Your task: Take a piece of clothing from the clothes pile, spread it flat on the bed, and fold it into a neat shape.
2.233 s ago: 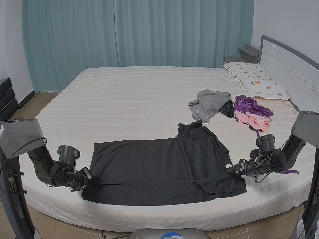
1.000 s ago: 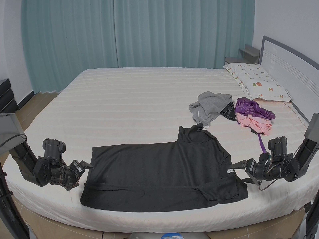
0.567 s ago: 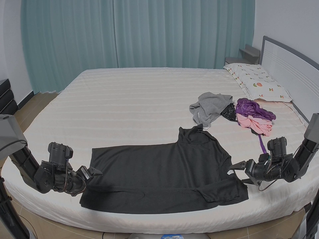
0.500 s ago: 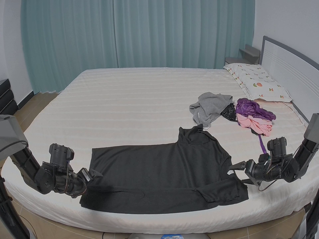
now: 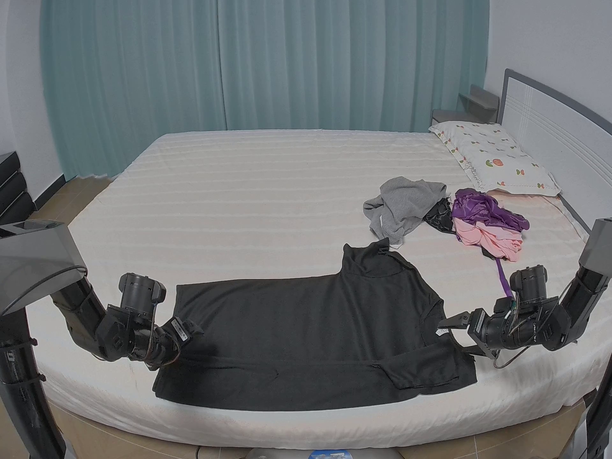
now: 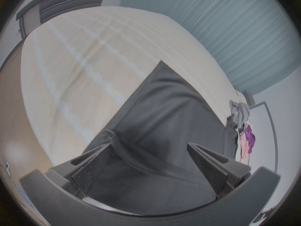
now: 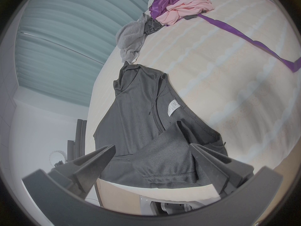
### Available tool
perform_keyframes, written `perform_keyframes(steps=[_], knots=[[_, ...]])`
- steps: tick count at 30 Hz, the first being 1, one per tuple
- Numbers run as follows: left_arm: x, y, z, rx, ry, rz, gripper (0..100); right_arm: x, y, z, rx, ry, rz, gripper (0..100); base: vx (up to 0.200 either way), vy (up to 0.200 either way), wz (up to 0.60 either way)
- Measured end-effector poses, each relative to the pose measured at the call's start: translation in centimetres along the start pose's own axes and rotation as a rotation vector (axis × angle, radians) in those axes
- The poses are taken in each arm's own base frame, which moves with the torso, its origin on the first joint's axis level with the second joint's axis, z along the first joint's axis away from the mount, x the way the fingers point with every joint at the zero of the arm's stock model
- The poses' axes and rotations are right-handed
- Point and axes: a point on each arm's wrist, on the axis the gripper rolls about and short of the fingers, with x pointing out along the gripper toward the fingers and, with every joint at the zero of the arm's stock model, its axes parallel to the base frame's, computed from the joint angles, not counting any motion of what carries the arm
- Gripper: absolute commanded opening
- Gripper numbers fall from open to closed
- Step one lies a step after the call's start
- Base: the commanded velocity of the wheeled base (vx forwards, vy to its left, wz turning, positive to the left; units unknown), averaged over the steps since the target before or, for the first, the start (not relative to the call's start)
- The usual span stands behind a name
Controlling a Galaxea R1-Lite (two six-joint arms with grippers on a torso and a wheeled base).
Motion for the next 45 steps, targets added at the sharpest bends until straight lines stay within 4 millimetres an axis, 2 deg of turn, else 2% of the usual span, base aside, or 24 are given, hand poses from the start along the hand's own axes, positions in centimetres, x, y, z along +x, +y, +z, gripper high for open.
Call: perform_keyframes(steps=[8, 16, 22, 28, 34, 35, 45], knots=[[1.9, 0.5, 2.7, -0.083, -0.078, 0.032, 100, 0.1, 0.0, 0.0, -0.004, 0.002, -0.001, 100, 0.0, 0.0, 0.0], [2.3, 1.1, 4.5, -0.168, -0.095, -0.015, 100, 0.1, -0.1, -0.1, -0.005, 0.005, -0.005, 100, 0.0, 0.0, 0.0], [1.8, 1.6, 4.3, -0.161, -0.029, -0.071, 100, 0.1, -0.2, -0.2, -0.012, 0.008, -0.01, 100, 0.0, 0.0, 0.0], [1.6, 1.7, 3.4, -0.054, -0.006, -0.062, 100, 0.3, -0.3, -0.3, -0.014, 0.012, -0.014, 100, 0.0, 0.0, 0.0], [1.6, 1.6, 2.7, -0.025, 0.002, -0.051, 100, 0.4, -0.4, -0.4, -0.013, 0.019, -0.017, 100, 0.0, 0.0, 0.0], [1.6, 1.6, 2.7, -0.024, -0.002, -0.047, 0, 0.4, -0.4, -0.4, -0.013, 0.019, -0.018, 100, 0.0, 0.0, 0.0], [1.9, 1.6, 2.1, -0.009, -0.021, 0.003, 0, 0.4, -0.5, -0.5, -0.025, 0.02, -0.022, 100, 0.0, 0.0, 0.0]])
